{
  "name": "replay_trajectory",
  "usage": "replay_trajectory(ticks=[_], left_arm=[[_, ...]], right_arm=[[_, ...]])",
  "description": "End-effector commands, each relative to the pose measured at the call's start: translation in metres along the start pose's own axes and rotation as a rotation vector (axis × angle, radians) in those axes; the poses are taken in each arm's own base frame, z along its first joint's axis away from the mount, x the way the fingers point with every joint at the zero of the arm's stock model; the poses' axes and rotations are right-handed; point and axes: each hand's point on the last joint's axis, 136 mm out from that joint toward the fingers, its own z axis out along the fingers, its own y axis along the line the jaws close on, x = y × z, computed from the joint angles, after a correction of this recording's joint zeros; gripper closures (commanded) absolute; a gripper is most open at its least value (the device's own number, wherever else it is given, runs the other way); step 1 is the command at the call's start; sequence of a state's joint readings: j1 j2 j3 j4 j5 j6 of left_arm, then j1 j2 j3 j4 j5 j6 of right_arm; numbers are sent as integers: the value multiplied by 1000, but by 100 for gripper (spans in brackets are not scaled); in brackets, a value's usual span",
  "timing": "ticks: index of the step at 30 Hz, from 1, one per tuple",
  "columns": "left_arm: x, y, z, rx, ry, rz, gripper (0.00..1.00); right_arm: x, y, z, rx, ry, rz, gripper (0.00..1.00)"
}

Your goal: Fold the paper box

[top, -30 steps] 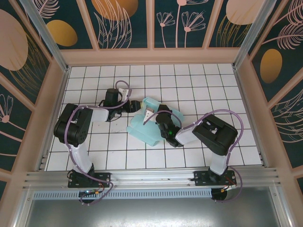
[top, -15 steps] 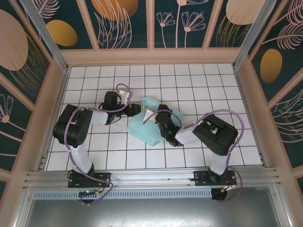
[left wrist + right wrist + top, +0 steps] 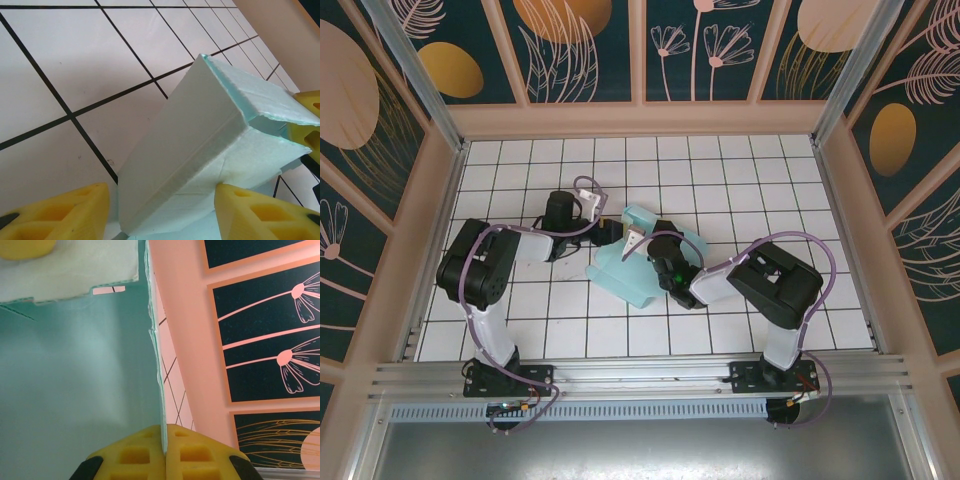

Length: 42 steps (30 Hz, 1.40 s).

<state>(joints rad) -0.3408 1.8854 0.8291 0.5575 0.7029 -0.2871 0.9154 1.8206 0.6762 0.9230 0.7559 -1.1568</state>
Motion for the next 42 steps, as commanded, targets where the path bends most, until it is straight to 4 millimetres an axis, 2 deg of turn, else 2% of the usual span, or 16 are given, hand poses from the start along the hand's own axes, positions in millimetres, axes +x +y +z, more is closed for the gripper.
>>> replay_trajectory(ticks=[1,7,16,20,25,30,33,42], left_arm=[[1,-4,4,27,7,36,42],[0,-13,0,60,-3,53,42],[5,-21,5,135,55,82,42],[7,-13,4,82,75,99,41],[11,-6,3,59,79,84,42],[17,7,-2,12,78,66,43],[21,10,-1,9,87,54,46],[33,21,0,-32,111,43,46]], right_arm=[[-9,14,1,-72,-38,50,100],[-10,21,3,-142,-32,71,100],[-7,28,5,-229,-12,87,100],[-5,18,6,-167,-12,70,100],[-4,17,7,-130,-19,21,100],[-4,-2,8,-16,-15,-34,100],[-5,-3,8,22,-15,-71,100],[-17,5,5,-104,-32,-12,100]])
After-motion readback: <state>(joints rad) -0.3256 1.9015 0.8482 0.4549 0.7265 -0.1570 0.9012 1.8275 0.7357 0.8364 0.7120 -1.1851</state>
